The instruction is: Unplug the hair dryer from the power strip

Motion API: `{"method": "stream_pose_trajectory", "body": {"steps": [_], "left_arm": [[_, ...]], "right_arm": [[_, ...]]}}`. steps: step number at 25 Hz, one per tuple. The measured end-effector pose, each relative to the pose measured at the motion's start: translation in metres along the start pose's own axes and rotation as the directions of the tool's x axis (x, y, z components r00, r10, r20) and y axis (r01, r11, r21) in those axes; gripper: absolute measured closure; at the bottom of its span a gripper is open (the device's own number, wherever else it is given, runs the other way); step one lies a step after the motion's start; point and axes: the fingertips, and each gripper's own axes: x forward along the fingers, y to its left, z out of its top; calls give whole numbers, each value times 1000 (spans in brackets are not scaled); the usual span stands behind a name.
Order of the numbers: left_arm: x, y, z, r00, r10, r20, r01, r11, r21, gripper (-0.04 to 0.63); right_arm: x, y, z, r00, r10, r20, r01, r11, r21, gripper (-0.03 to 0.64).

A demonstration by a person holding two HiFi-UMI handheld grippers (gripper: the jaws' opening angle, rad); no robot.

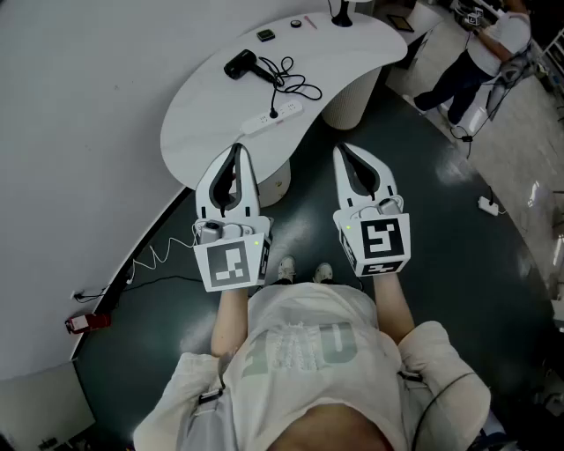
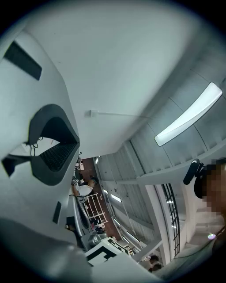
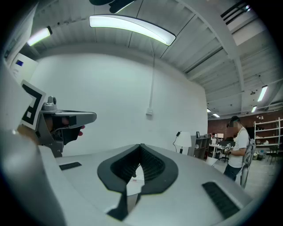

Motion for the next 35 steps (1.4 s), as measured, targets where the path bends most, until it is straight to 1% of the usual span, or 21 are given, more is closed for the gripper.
{"method": "stream_pose_trajectory", "body": {"steps": [3,6,8,12,14,16,18,21,27,29,32,35], "left_arm": [[-1,-5,0,1000,8,-13,-8,1000,14,581],[-2,-15,4,1000,2,18,-2,1000,26,583],[-5,-24,8,999,6,39,-7,1000,22,583],[-10,-37,8,999,29,31,-29,1000,11,583],[-13,-40,3,999,39,18,-39,999,16,581],[-18,-39,-6,999,47,-8,-47,999,26,581],[-15,-34,-11,998,59,-13,-58,998,39,581],[-3,-26,-17,997,77,-4,-77,997,31,583],[50,-15,-34,997,71,29,-72,997,25,581],[73,-7,-38,997,69,40,-70,997,26,582],[116,7,-47,995,77,55,-79,997,27,582],[165,22,-58,995,82,51,-83,996,24,581]], "right_arm": [[-6,-5,-5,1000,-1,-6,1,1000,4,597],[-13,-12,-9,1000,8,-11,-8,1000,-1,597],[-18,-15,-13,999,28,-16,-28,1000,-8,597],[-24,-16,-19,997,72,-18,-72,997,-9,597],[-22,-17,-23,997,82,-14,-82,997,11,597],[-23,-18,-27,996,93,-1,-92,994,64,597],[-22,-20,-28,994,107,12,-108,989,103,597],[-15,-27,-34,993,117,5,-117,990,84,597],[32,-55,-47,993,122,-2,-121,990,75,597],[54,-60,-45,991,132,1,-132,990,50,597],[96,-73,-39,989,145,10,-145,989,-1,597],[147,-90,-35,987,161,6,-161,987,-9,596]]}}
